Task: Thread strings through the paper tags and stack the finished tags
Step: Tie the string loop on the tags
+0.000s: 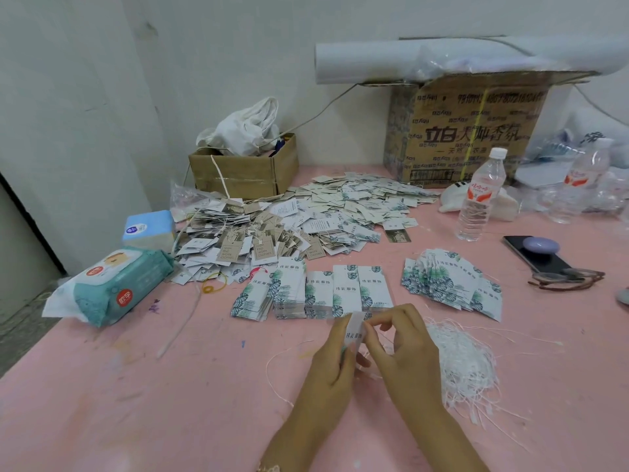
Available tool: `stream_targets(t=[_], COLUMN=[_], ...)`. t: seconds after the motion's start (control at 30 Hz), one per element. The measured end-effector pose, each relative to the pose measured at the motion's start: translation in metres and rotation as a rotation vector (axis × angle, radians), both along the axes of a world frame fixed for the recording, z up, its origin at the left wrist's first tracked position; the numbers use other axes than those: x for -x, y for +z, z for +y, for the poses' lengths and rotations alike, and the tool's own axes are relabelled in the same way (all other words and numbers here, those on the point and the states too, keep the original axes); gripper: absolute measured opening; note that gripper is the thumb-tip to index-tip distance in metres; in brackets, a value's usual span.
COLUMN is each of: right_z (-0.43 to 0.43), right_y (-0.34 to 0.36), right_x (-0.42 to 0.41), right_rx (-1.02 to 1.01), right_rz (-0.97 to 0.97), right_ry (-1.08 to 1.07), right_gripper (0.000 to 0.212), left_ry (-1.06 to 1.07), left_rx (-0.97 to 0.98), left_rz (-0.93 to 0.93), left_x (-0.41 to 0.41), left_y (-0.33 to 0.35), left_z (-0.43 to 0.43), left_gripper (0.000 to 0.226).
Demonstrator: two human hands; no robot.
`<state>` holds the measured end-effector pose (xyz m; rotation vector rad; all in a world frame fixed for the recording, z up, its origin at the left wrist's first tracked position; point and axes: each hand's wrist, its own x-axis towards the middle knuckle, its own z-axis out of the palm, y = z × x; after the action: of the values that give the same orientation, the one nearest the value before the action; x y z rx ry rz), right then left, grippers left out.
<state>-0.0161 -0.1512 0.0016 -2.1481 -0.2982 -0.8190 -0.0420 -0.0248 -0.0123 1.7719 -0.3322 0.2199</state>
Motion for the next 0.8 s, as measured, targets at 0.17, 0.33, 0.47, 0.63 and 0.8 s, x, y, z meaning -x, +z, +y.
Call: stream_targets(t=[0.17,0.33,0.47,0.63,0.8], right_z=[-0.0003,-0.0009,-0.0003,-0.0008,0.0015], right_y=[0.0019,0.0028,0.0031,0.0034,0.0055], right_x=[0.0007,0.0001,0.0008,0.0005,0.0011], right_rx=[-0.034,-0.103,-0.093,-0.120,-0.207], right_rz=[0.006,0.024,0.033,0.067,0.129], right_ry=[0.002,0.021,0.046,0.061,0.122], right_gripper=[0.025,0.024,0.025,0.026,0.031], left_ry=[0.035,0.016,0.000,-0.017,0.001], left_rx=[-0.097,-0.104,-0.090,-0.097,-0.128], left_rz=[-0.047,-0.030,-0.024,-0.015,-0.046], left_x=[-0.0002,0.0008,0.0025,0.0033,0.0045], left_y=[-0.0007,-0.0008,0.0024,0.0035,0.0057], left_z=[0.0019,0.0030,0.0035,0.0037,0.0046], left_gripper=[0.042,0.043,0.040,0.039,0.043])
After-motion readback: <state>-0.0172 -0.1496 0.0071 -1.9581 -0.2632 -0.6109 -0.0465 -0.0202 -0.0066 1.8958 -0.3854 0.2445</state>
